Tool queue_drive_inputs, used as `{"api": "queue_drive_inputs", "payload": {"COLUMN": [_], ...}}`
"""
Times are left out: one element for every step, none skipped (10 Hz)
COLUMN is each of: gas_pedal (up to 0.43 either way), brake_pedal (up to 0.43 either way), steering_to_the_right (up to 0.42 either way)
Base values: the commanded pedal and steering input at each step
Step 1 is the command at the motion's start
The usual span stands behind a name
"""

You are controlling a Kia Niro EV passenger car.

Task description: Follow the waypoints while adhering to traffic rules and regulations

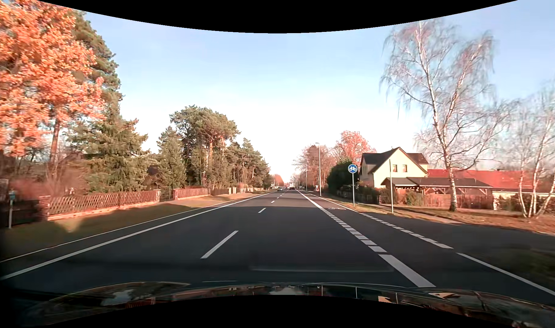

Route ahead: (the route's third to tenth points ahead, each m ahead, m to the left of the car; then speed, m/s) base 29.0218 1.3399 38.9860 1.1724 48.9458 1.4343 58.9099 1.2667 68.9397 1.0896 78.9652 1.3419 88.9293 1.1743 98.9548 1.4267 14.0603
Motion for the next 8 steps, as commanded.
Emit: {"api": "queue_drive_inputs", "payload": {"gas_pedal": [0.118,0.118,0.11,0.11,0.11,0.11,0.11,0.11], "brake_pedal": [0.0,0.0,0.0,0.0,0.0,0.0,0.0,0.0], "steering_to_the_right": [0.002,0.001,-0.001,-0.001,-0.001,-0.001,-0.001,-0.002]}}
